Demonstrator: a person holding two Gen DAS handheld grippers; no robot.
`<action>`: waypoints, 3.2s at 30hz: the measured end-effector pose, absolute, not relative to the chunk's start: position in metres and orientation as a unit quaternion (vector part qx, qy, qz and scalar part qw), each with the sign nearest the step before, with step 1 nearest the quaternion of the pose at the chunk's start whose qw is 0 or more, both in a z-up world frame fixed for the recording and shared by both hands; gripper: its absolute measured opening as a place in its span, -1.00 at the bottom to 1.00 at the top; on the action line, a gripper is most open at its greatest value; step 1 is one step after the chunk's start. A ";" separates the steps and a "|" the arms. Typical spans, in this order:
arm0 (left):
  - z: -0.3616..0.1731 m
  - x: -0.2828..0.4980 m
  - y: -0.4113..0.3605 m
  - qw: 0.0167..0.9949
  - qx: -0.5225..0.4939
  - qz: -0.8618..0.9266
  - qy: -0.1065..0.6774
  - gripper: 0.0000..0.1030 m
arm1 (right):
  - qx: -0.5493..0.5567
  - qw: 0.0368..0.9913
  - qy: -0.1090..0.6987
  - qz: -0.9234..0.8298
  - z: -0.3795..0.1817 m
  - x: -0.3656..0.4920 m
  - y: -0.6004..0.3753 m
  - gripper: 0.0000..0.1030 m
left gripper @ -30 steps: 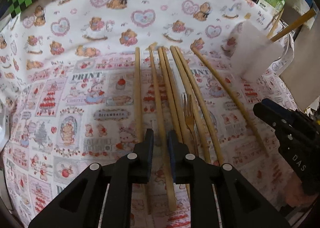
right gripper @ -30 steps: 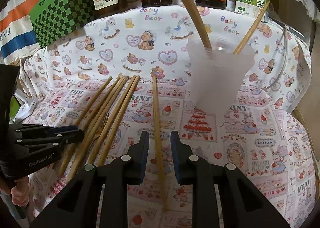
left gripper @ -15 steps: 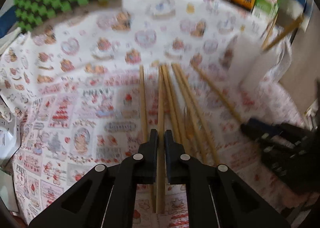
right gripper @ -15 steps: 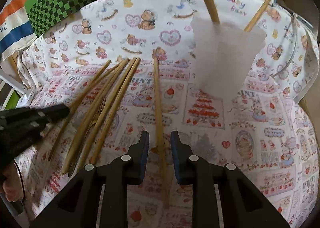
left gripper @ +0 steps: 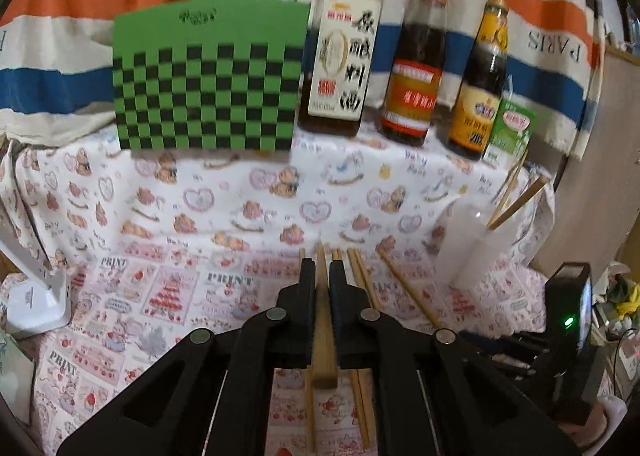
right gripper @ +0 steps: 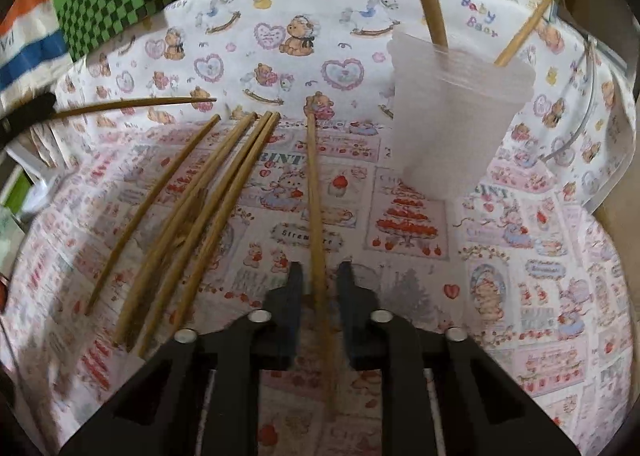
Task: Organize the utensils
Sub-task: 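Lift both chopsticks and carry them toward the clear cup, then lower both held chopsticks into the clear cup and open both tools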
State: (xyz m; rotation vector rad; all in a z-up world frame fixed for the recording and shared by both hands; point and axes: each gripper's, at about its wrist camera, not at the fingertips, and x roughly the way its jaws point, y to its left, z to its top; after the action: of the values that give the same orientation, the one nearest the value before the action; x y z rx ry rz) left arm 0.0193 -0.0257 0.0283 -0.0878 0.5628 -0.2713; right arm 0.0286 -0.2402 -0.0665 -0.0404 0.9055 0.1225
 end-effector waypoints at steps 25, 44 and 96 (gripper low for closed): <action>0.041 0.004 -0.008 0.965 -0.104 -0.121 0.209 -0.89 | 0.078 0.984 0.135 0.085 0.042 -0.041 -0.287 -0.86; 0.136 -0.013 -0.067 0.961 -0.098 -0.235 0.111 -0.89 | 0.125 0.985 -0.110 0.036 0.127 -0.099 -0.347 -0.86; 0.056 0.095 -0.143 0.899 -0.106 -0.315 0.286 -0.89 | 0.235 0.967 0.095 0.002 0.030 0.038 -0.402 -0.86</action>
State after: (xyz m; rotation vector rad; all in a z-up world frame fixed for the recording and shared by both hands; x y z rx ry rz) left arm 0.0949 -0.1432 0.0564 -0.2198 0.5930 -0.6519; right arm 0.0384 -0.4023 0.0297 0.4756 0.1925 0.0048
